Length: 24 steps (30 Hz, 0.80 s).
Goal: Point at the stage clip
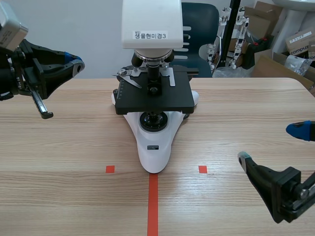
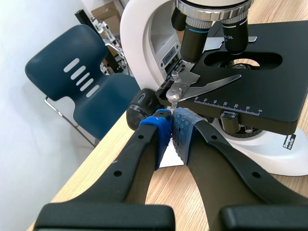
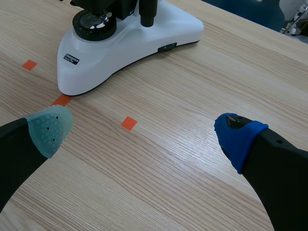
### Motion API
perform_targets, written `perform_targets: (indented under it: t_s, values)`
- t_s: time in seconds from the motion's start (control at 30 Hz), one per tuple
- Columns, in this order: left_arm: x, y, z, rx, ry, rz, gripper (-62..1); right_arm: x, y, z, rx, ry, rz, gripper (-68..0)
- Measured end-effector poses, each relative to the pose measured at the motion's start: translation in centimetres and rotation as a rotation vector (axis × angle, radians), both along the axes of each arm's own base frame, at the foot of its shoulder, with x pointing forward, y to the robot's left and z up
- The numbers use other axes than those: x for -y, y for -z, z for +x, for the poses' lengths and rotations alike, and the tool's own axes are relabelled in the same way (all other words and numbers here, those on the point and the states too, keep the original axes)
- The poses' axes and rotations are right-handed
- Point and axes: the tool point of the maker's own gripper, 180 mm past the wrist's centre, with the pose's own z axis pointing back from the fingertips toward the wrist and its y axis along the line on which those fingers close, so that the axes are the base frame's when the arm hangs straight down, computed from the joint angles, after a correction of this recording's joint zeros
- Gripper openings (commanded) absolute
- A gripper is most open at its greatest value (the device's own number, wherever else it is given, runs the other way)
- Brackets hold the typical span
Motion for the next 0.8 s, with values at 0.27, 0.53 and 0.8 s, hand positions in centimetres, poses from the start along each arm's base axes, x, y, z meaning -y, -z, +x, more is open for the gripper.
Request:
perform_targets:
  t_s: [0.27, 0.53, 0.8]
  values:
    - [0.0, 0.0, 0.0, 0.000, 0.000, 0.000, -34.8, 0.0, 0.0, 0.0, 0.000, 0.000, 0.000, 0.4]
    - [-0.3, 0.2, 0.3, -0.028, -0.028, -0.006, 1.4, 0.0, 0.0, 0.0, 0.000, 0.000, 0.000, 0.4]
    - [-1.1, 2.0, -1.1, -0.086, -0.065, -0.013, 1.4, 0.0, 0.0, 0.0, 0.000, 0.000, 0.000, 0.4]
